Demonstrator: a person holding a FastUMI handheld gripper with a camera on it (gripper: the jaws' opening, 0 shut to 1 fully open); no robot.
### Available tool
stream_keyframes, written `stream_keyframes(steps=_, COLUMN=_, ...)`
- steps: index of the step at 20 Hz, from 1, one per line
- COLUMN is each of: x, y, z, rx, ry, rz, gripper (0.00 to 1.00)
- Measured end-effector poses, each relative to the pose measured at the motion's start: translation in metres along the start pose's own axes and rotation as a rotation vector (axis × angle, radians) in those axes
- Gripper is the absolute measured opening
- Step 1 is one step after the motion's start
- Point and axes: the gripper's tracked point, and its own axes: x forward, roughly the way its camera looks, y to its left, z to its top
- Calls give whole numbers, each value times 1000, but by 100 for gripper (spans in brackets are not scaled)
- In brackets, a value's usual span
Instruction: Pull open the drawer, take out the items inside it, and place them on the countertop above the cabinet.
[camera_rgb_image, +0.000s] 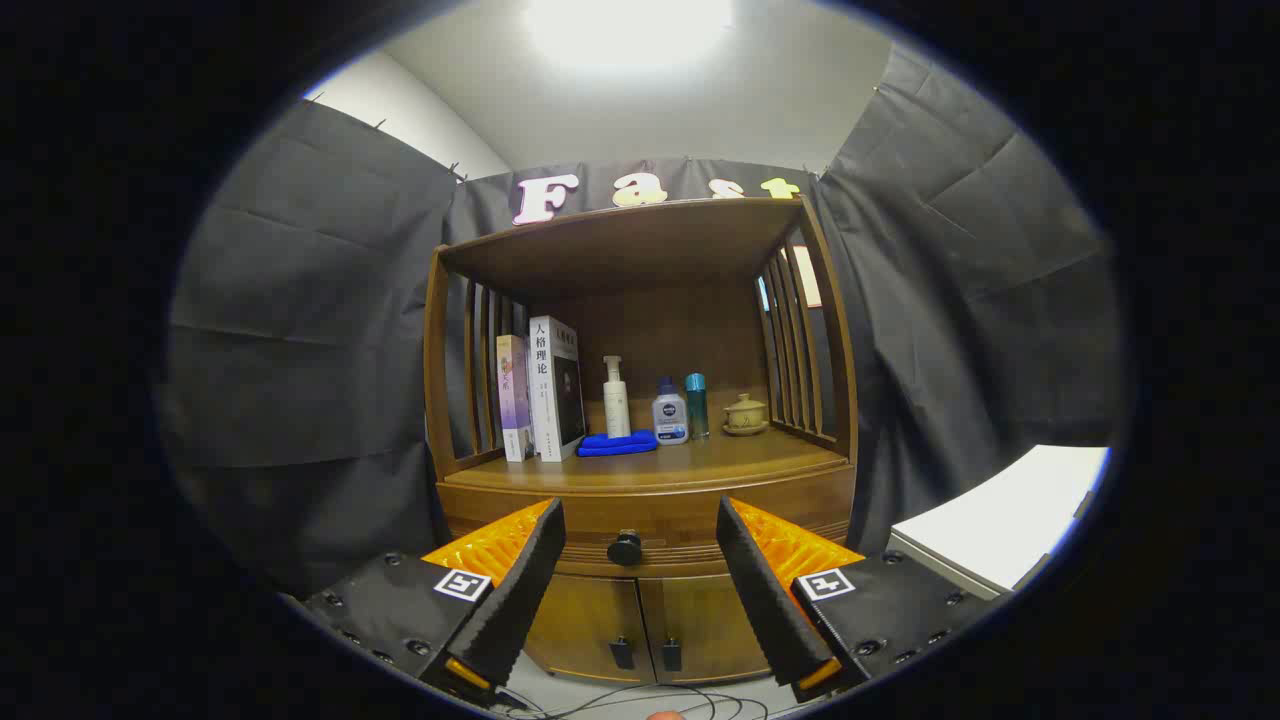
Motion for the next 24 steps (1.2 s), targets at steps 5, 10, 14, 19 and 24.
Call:
stream_keyframes(steps=5, x=-1, y=4, z=3, rx=-14, ry=-11, rz=9, gripper=95)
stream_keyframes(steps=10, x=2, y=8, z=-1, rx=1, ry=4, rz=28, gripper=95)
stream_keyframes(steps=14, x=5, y=4, z=-5, rx=1, ry=22, rz=20, gripper=95)
stream_keyframes(steps=19, x=7, y=5, z=-6, rx=-2, ry=28, rz=28, gripper=95)
stream_keyframes(steps=24, x=6, y=7, z=-13, rx=2, ry=49, rz=42, gripper=95)
